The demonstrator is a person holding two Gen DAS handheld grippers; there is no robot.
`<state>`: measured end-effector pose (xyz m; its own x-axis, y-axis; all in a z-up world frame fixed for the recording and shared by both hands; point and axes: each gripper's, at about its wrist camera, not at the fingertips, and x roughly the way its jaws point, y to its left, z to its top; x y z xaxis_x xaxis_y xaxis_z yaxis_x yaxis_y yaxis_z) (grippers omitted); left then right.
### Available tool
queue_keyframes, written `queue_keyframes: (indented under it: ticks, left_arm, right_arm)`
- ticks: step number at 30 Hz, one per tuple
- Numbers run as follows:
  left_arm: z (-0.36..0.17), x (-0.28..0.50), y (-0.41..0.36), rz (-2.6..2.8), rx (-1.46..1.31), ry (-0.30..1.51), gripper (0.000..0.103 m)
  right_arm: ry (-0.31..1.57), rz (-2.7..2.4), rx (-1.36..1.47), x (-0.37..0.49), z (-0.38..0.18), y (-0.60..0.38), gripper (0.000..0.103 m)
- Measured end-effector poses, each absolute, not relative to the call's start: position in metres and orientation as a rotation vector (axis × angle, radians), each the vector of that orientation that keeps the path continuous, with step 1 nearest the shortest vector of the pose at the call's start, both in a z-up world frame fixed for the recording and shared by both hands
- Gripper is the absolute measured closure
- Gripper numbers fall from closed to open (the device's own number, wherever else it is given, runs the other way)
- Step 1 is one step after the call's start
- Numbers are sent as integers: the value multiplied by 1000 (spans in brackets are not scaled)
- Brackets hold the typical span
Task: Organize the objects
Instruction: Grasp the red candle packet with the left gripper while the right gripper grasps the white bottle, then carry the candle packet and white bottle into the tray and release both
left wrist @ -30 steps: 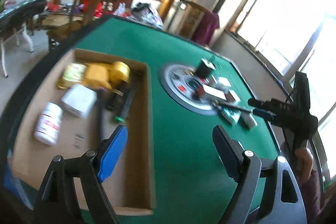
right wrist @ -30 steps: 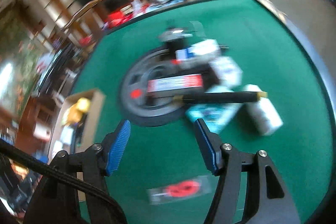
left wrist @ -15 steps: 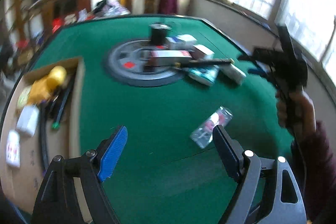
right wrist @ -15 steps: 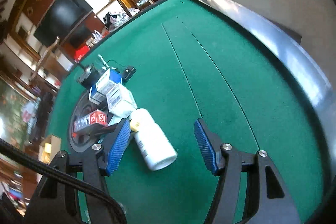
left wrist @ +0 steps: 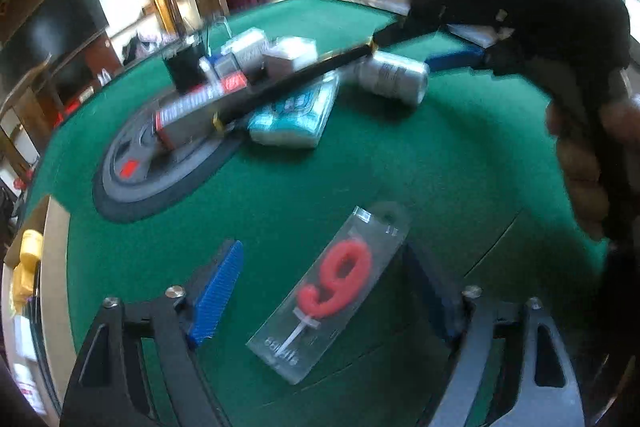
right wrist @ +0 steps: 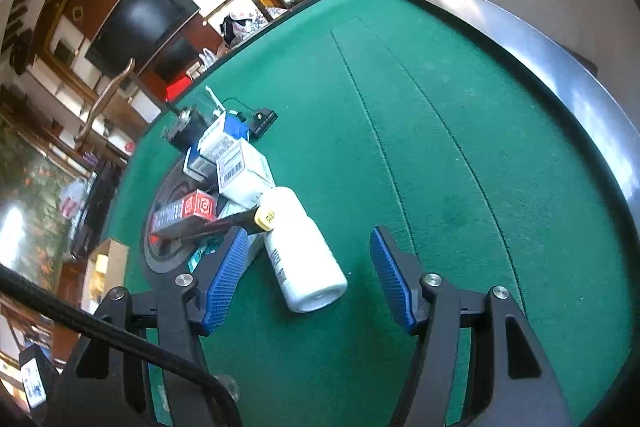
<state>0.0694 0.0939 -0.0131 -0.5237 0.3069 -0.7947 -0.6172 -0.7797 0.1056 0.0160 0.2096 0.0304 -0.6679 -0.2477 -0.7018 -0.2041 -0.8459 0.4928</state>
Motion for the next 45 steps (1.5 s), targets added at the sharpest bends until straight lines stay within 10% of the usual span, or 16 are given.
queue_keyframes:
  ticks: [3,16,20,34,45]
  left_arm:
    - [-10,69,92,2247,-1128,432,80]
    - [15,85,34,2311,-1133,231,80]
    - [27,92,9,2354,-1111,191,79]
    - [40,113,-107,2496,-1083,-95,79]
    - [49,130,-184,2653,-1050,-224,79]
  right_arm:
    - [-822,-2714,1288,15,29,204,41]
    - [-403,-2852,1435,-7,21,164,41]
    - [-370,-2853,1482,-2,21,162,71]
    - [-1168,-2246,1415,97,-5,180,71]
    - [-1220,-1959,1314,88,10,94,71]
